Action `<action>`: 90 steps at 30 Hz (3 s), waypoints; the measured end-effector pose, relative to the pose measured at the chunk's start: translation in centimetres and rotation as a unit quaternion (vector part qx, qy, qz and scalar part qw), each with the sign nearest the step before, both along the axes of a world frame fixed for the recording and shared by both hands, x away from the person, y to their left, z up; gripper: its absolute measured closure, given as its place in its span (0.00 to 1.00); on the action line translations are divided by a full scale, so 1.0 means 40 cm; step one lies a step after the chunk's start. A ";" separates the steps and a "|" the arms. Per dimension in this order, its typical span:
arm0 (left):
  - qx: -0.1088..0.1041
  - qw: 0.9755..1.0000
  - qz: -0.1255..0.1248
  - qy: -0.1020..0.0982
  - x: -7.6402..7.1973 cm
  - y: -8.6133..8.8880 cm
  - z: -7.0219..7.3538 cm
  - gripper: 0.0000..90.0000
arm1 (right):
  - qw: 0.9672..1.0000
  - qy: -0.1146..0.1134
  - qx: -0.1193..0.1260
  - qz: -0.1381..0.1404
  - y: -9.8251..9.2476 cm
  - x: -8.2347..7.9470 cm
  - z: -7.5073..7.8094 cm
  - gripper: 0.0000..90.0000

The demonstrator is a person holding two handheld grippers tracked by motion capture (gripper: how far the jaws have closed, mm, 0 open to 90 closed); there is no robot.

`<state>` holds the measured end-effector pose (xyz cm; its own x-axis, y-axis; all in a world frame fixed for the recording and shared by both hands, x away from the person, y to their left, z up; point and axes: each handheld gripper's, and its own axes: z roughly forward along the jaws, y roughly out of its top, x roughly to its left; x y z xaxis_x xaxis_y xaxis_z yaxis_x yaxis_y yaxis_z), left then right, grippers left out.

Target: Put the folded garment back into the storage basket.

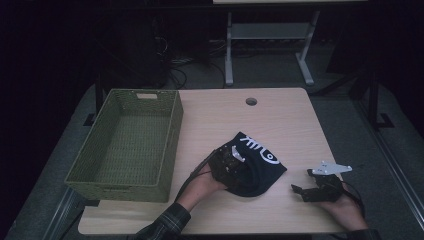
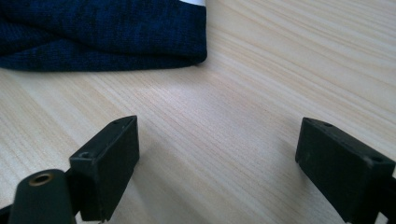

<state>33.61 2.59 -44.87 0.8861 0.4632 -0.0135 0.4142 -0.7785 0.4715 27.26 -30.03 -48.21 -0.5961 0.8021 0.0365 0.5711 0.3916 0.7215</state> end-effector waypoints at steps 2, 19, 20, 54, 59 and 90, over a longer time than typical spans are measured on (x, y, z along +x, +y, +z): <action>0.001 1.000 0.000 -0.004 0.000 0.002 -0.001 0.36 | 1.000 0.000 0.000 0.000 0.000 0.000 0.000 0.15; -0.014 1.000 -0.006 -0.014 0.016 0.031 0.003 0.81 | 1.000 0.000 0.000 -0.001 0.000 0.000 0.000 0.15; -0.019 1.000 -0.004 -0.009 0.019 0.034 0.003 0.81 | 1.000 -0.001 -0.001 0.000 -0.001 0.000 0.000 0.15; -0.125 0.992 0.015 0.008 0.049 0.081 0.167 0.82 | 1.000 -0.001 -0.001 -0.001 -0.001 0.001 0.000 0.15; -0.126 0.992 0.017 0.001 0.056 0.092 0.201 0.82 | 1.000 -0.002 -0.002 0.001 -0.002 0.002 0.000 0.15; -0.126 0.989 0.051 -0.051 0.101 0.248 0.437 0.82 | 1.000 -0.001 -0.001 0.000 -0.001 0.002 0.000 0.14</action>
<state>37.66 12.49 -27.41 0.8381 0.5429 -0.0533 0.4246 -0.5880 0.6885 27.33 -30.07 -48.22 -0.5966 0.8018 0.0338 0.5695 0.3933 0.7218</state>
